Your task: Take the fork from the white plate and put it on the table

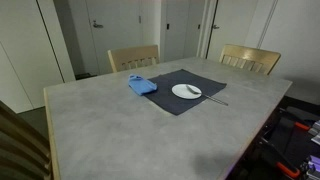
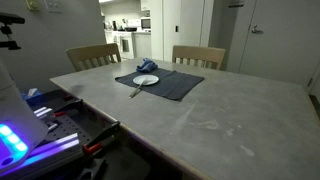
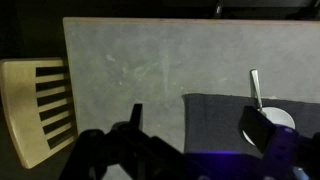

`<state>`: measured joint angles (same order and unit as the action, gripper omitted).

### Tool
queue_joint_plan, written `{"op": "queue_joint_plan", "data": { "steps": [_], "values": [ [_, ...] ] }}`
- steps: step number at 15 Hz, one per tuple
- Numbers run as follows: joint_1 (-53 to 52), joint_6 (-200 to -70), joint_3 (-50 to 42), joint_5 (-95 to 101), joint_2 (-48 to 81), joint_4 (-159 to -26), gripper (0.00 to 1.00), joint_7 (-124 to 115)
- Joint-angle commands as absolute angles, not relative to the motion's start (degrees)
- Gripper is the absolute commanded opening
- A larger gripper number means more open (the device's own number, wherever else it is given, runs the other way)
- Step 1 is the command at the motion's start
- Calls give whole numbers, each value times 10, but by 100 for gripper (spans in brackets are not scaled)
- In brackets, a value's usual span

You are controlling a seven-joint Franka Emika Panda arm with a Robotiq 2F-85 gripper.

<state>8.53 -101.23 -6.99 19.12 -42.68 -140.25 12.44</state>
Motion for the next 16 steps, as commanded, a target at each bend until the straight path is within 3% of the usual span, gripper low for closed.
{"op": "queue_joint_plan", "data": {
  "steps": [1, 9, 16],
  "values": [
    [76, -1009, -77, 196, -427, -1401, 100, 120],
    [39, -1035, -83, 182, -379, -1402, 100, 141],
    [4, -1136, -110, 129, -320, -1426, 100, 186]
  ]
}}
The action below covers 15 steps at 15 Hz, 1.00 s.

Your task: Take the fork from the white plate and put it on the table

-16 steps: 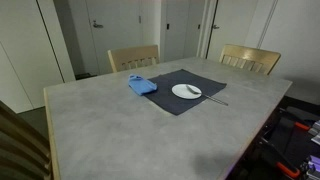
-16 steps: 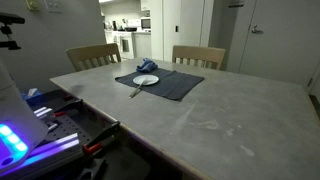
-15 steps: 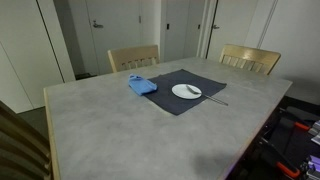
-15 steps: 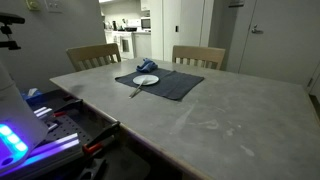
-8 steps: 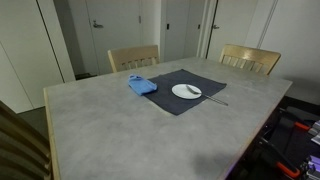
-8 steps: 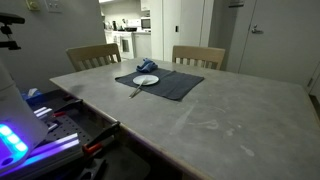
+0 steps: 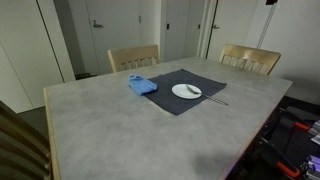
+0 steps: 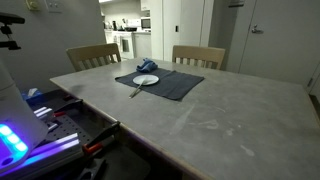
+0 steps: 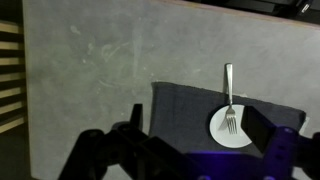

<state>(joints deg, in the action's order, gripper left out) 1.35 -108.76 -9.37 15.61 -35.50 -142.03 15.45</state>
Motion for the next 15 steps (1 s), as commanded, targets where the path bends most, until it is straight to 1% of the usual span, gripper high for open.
{"op": "queue_joint_plan", "data": {
  "steps": [1, 4, 5, 10, 15],
  "values": [
    [1, -1160, -116, 115, -303, -1427, 100, 193],
    [-7, -1228, -129, 63, -252, -1421, 100, 217],
    [11, -1194, -107, 83, -291, -1430, 100, 199],
    [11, -1189, -103, 82, -284, -1427, 100, 198],
    [-20, -1183, -85, 62, -223, -1411, 100, 210]
  ]
}}
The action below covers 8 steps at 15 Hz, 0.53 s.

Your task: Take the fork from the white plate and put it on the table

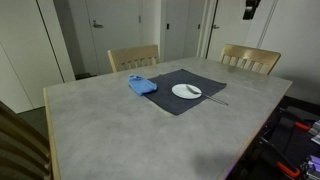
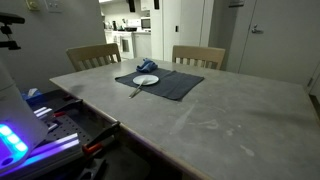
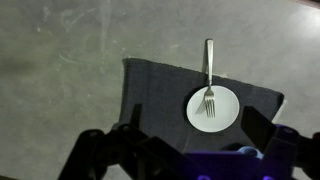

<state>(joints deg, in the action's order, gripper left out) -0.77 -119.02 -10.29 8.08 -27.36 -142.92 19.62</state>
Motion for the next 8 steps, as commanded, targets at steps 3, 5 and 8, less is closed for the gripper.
{"op": "queue_joint_plan", "data": {
  "steps": [3, 5, 8],
  "values": [
    [-35, -1211, -77, 40, -179, -1411, 100, 214],
    [-35, -1236, -75, 24, -147, -1409, 100, 215],
    [-30, -1272, -83, -22, -87, -1398, 100, 230]
  ]
}}
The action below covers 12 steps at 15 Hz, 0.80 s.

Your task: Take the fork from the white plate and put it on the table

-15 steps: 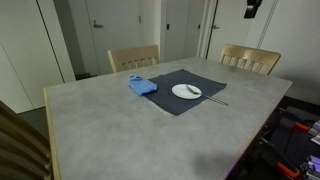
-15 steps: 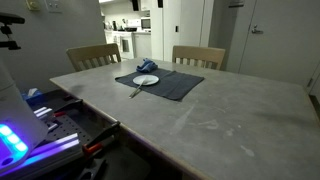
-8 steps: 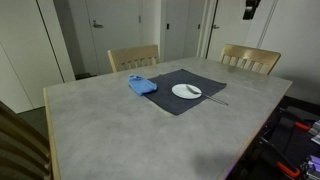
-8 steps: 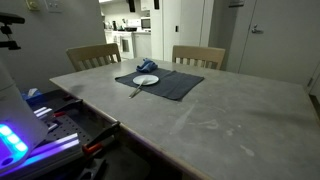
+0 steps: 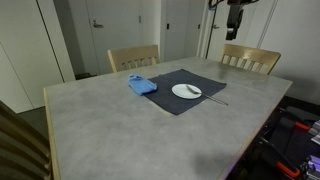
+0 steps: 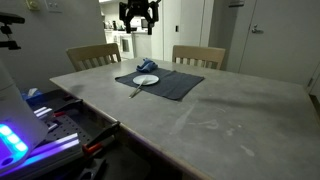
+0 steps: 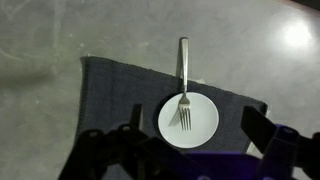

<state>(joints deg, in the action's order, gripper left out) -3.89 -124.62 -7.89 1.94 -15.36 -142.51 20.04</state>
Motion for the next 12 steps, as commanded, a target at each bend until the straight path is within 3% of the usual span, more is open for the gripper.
{"op": "queue_joint_plan", "data": {
  "steps": [1, 12],
  "values": [
    [-29, -1276, -85, -38, -59, -1389, 100, 243],
    [-12, -1277, -65, -65, -17, -1378, 100, 263]
  ]
}}
